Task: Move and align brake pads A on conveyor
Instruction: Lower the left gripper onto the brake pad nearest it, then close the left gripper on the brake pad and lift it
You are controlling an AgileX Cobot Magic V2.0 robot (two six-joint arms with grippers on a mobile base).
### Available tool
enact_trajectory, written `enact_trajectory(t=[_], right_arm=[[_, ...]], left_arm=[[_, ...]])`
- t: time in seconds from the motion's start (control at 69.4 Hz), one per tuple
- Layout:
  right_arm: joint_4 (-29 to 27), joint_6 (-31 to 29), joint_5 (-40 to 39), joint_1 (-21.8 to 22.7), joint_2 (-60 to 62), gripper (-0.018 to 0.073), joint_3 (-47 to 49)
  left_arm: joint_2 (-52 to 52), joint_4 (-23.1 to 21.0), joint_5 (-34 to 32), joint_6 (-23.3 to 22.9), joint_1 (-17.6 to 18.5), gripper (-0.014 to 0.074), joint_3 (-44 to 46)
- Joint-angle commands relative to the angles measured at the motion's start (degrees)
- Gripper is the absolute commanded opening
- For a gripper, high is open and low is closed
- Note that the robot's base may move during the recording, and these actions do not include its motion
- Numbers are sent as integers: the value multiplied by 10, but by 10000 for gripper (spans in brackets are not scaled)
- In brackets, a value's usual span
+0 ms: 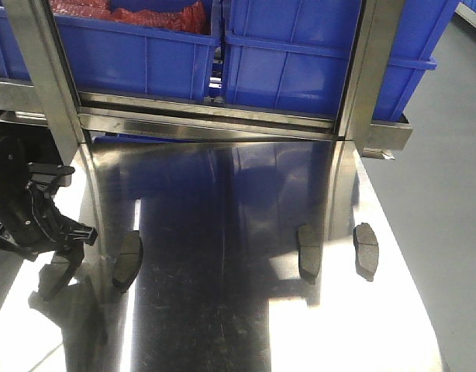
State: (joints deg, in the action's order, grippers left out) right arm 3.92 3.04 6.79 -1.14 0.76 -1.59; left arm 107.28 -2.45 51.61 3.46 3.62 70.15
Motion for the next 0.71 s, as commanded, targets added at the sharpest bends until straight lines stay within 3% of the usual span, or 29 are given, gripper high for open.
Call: enact_trajectory(t=[0.0, 0.692], right_arm=[[3, -4, -39, 4, 5, -9, -5], [3, -4, -39, 4, 5, -9, -5]], left_arm=[[-20, -6, -1, -2, 4, 540, 15], [6, -7, 15, -2, 5, 538, 15]])
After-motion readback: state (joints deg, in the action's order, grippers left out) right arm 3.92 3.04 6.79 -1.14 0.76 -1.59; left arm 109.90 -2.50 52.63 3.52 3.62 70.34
